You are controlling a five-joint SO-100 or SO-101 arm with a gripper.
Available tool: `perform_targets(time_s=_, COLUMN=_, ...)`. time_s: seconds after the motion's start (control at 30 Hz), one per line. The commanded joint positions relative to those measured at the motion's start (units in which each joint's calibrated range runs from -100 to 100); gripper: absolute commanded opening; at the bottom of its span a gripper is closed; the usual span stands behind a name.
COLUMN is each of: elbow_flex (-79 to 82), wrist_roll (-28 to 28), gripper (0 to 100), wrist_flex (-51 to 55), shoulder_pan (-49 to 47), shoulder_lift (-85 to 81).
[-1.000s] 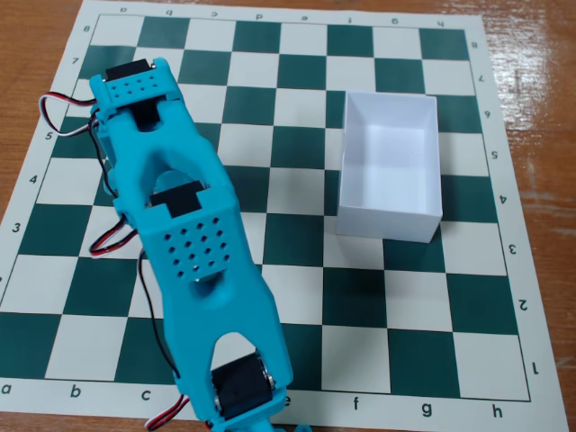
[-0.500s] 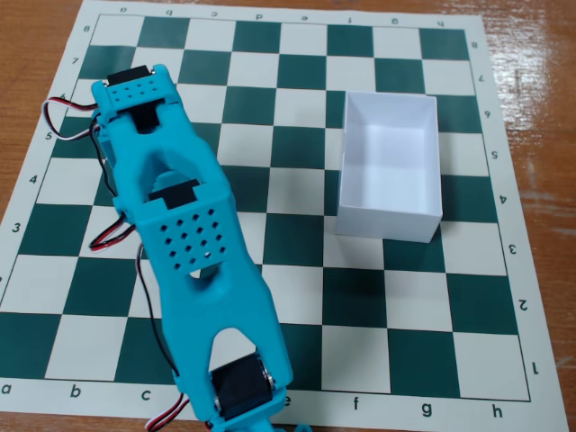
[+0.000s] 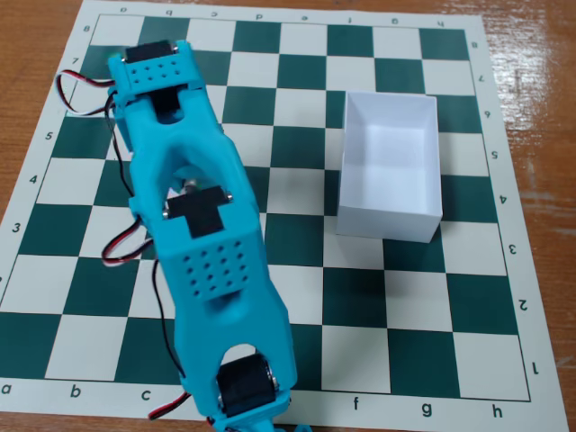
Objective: Grab the toy horse and put it in the box.
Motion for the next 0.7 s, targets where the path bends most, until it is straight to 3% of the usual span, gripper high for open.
perform_targets(time_s=0.0, elbow_flex=2.8, wrist_roll=1.8, gripper=0, wrist_flex=0.3, shoulder_pan=3.7, shoulder_lift=-11.7)
perform_targets(time_s=0.33, elbow_flex=24.5, wrist_roll=9.9, gripper=0, wrist_flex=-16.5, shoulder_pan=18.6, shoulder_lift=-32.6)
perform_targets(time_s=0.67, elbow_flex=36.7, wrist_roll=15.5, gripper=0, wrist_flex=-42.2, shoulder_pan=31.0, shoulder_lift=-32.4)
